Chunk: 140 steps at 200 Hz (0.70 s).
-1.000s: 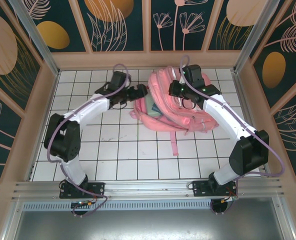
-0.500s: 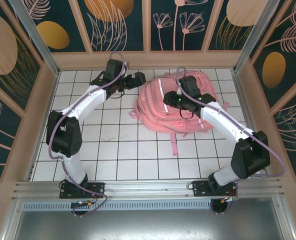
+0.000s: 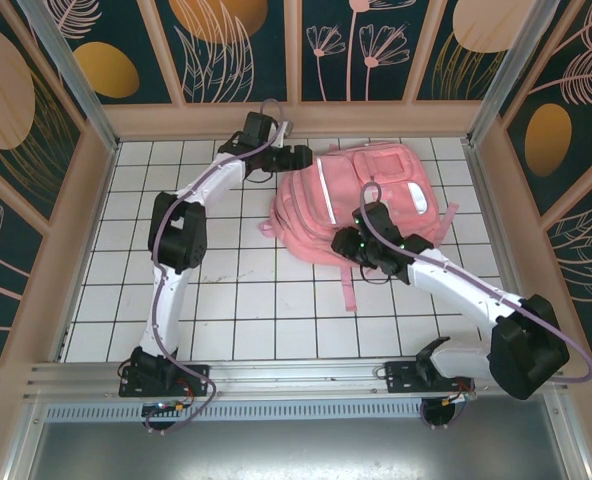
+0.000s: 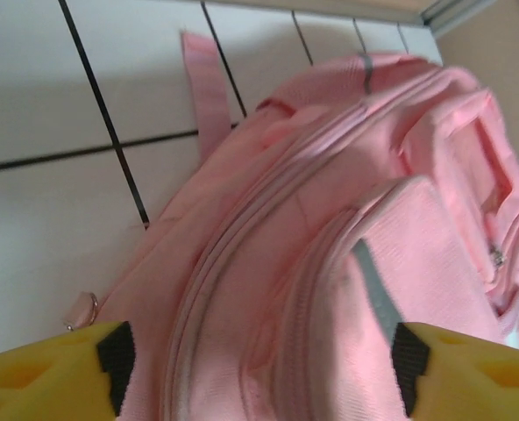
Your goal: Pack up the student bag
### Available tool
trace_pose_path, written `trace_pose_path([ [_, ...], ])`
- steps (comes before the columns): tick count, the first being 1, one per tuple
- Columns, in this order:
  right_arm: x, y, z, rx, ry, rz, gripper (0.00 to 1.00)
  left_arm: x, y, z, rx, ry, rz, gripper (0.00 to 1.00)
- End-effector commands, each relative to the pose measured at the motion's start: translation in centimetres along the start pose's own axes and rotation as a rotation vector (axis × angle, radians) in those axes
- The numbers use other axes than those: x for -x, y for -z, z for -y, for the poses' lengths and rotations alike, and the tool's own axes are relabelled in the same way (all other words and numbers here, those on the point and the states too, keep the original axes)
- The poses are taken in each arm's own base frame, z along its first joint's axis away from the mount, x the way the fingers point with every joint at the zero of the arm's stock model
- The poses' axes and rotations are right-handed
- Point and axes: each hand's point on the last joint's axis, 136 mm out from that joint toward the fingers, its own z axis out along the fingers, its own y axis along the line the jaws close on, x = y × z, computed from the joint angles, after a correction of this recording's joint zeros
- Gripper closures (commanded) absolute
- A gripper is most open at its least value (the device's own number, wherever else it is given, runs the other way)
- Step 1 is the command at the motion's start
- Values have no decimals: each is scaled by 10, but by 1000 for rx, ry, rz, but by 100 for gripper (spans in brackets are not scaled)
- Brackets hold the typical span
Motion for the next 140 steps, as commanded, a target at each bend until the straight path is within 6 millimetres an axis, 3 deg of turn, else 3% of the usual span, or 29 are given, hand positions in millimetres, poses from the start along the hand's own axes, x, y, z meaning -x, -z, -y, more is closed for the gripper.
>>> trace_pose_path([
  [1, 2, -6, 14, -40, -84, 55, 58, -10, -11, 8, -99, 14, -40, 30],
  [10, 1, -9, 20, -56, -89, 61, 58, -16, -14, 8, -107, 22, -48, 38],
  [29, 1, -14, 30, -99, -91, 67, 58, -29, -15, 2, -97, 43, -60, 73],
  [49, 3, -19, 40, -156, -85, 64, 58, -39, -4, -5, -50, 40, -48, 100],
  [112, 21, -30, 70, -296, -56, 82, 57, -87, 59, -21, 93, 73, 11, 100],
  [140, 46, -33, 84, -307, -73, 103, 57, -118, 90, -20, 112, 106, 15, 100],
])
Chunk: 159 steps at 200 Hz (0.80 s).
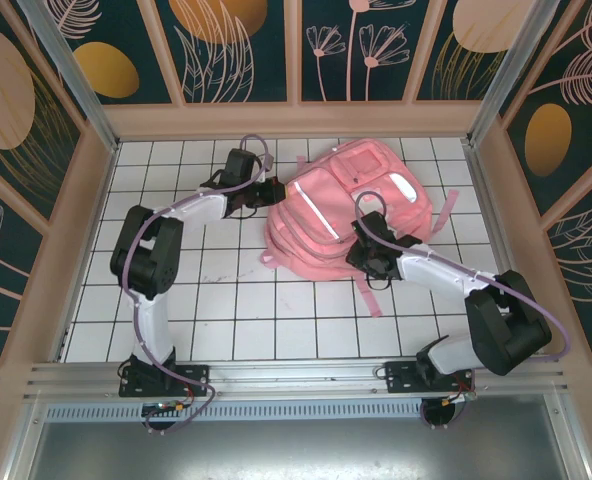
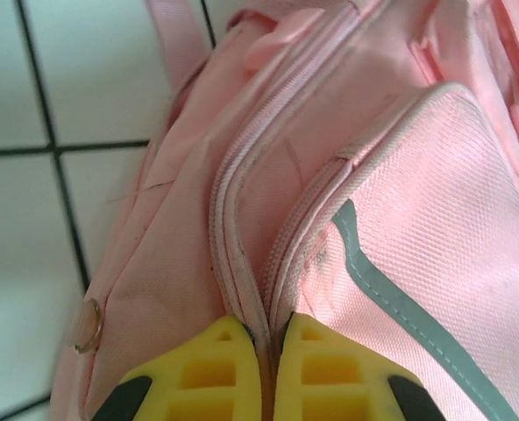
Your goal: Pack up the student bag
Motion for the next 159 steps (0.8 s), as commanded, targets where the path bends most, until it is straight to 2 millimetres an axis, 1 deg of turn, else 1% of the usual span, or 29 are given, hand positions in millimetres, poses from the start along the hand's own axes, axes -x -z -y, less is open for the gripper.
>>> trace_pose_path([
  [1, 44, 0, 0, -15, -8, 106, 57, -30, 27, -5, 26, 17, -25, 100],
  [16, 55, -6, -3, -11, 11, 104, 57, -49, 42, -8, 23, 37, -34, 100],
  [24, 59, -10, -5, -12, 26, 101, 57, -64, 47, -12, 25, 55, -53, 100],
  [28, 62, -11, -7, -14, 33, 101, 57, -62, 55, -5, 7, 49, -36, 100],
  [35, 66, -15, -10, -17, 46, 97, 57, -80, 60, -9, 10, 64, -58, 100],
  [47, 72, -21, -16, -19, 71, 90, 57, -98, 67, -8, 8, 71, -72, 100],
  [70, 84, -30, -29, -18, 104, 92, 57, -129, 77, 3, 4, 71, -92, 100],
  [85, 89, -37, -35, -8, 120, 83, 57, -144, 82, 17, -17, 80, -96, 100],
  [100, 93, -45, -47, 14, 154, 65, 58, -159, 86, 35, -66, 95, -105, 100],
  [120, 101, -54, -69, 59, 207, 37, 58, -173, 89, 58, -120, 102, -120, 100],
  [139, 107, -64, -91, 109, 248, 9, 58, -182, 86, 83, -189, 88, -143, 100],
  [146, 110, -68, -97, 119, 260, 4, 59, -186, 83, 91, -213, 97, -159, 100],
  [159, 119, -73, -108, 126, 287, 6, 58, -191, 75, 112, -276, 102, -189, 100],
])
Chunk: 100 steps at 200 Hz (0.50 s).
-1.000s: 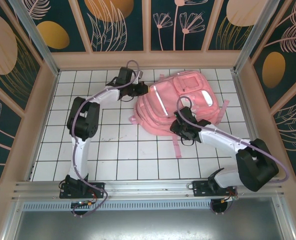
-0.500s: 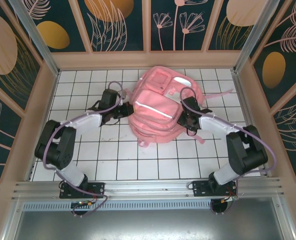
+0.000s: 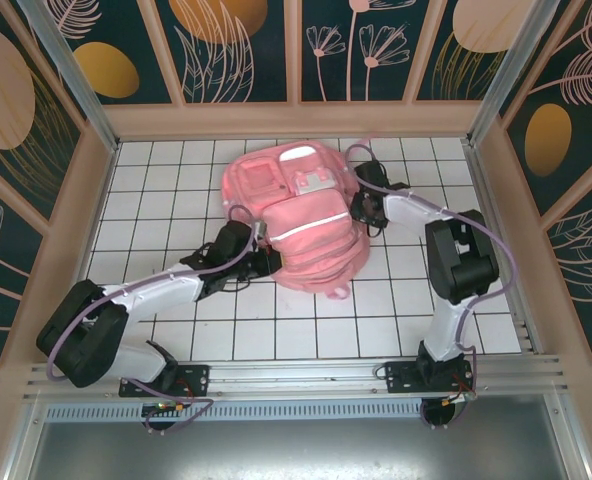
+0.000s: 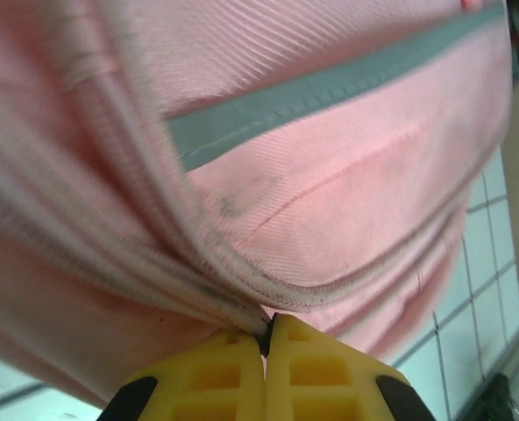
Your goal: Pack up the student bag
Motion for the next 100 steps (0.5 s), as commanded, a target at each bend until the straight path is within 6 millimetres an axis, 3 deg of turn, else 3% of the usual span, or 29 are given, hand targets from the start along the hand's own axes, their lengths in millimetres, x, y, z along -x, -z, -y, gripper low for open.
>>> trace_pose_path([
  [1, 7, -5, -59, 179, 105, -33, 58, -24, -14, 59, -215, -20, -109, 100],
  [28, 31, -9, -73, 197, 142, -20, 58, -20, -41, 88, -250, 20, -130, 100],
  [51, 49, 0, -79, 206, 151, 4, 58, 1, -55, 108, -295, 91, -96, 100],
  [66, 63, 10, -72, 188, 135, 34, 58, 21, -58, 125, -320, 120, -53, 100],
  [73, 69, 16, -67, 178, 120, 49, 58, 19, -71, 117, -296, 143, -60, 100],
  [78, 74, 22, -64, 176, 110, 60, 58, 29, -72, 130, -322, 142, -43, 100],
  [100, 87, 48, -45, 169, 54, 116, 57, 43, -91, 144, -335, 142, -38, 100],
])
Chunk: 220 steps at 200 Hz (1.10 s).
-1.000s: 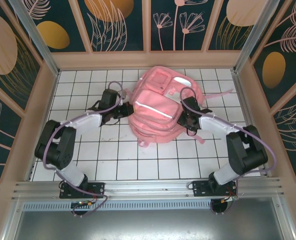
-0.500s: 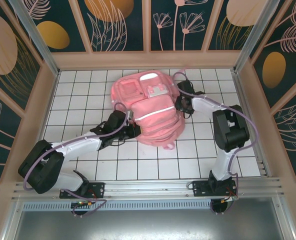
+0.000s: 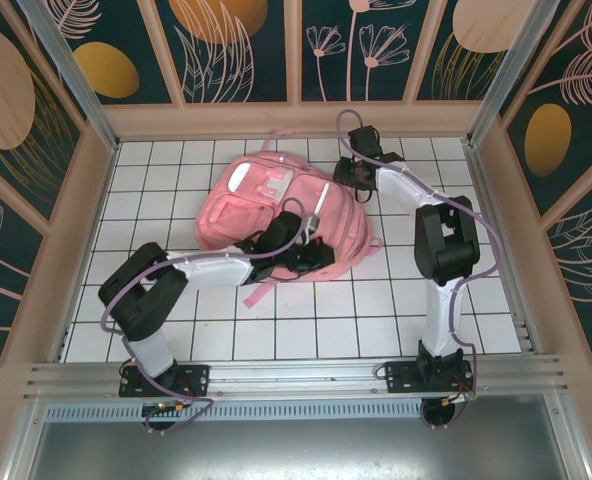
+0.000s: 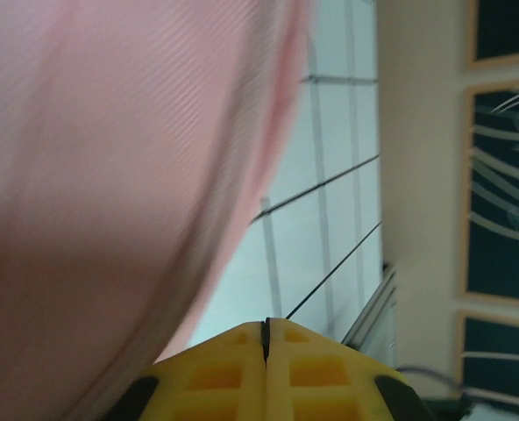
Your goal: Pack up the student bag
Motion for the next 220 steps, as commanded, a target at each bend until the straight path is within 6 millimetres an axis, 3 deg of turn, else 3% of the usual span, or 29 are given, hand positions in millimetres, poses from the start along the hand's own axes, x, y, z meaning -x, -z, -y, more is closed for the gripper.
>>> trace_pose_path([
  [1, 11, 42, 12, -5, -28, 26, 57, 39, -14, 41, -112, -9, 91, 100],
  [23, 12, 67, 27, -7, -80, 64, 58, 50, -31, 46, -100, -24, 85, 100],
  [32, 10, 78, 32, -12, -96, 78, 57, 54, -33, 51, -98, -36, 87, 96],
  [43, 4, 90, 36, -12, -111, 92, 58, 58, -29, 56, -92, -55, 104, 83],
  [70, -17, 115, 45, 5, -171, 115, 57, 72, -2, 56, 0, -98, 182, 55],
  [99, -43, 137, 40, 81, -231, 125, 57, 85, 39, 43, 74, -96, 252, 38],
  [102, -46, 138, 39, 89, -233, 125, 57, 84, 40, 35, 94, -90, 253, 35],
  [106, -50, 141, 37, 97, -235, 124, 57, 87, 52, 39, 89, -94, 274, 34],
  [122, -66, 147, 30, 114, -244, 117, 57, 90, 79, 20, 142, -70, 317, 21],
  [154, -106, 150, 0, 168, -231, 69, 57, 90, 135, -29, 242, 5, 401, 15],
  [184, -147, 149, -33, 229, -204, 7, 57, 78, 178, -71, 371, 62, 456, 14],
  [220, -191, 148, -75, 293, -110, -14, 58, 64, 220, -126, 534, 155, 521, 22],
])
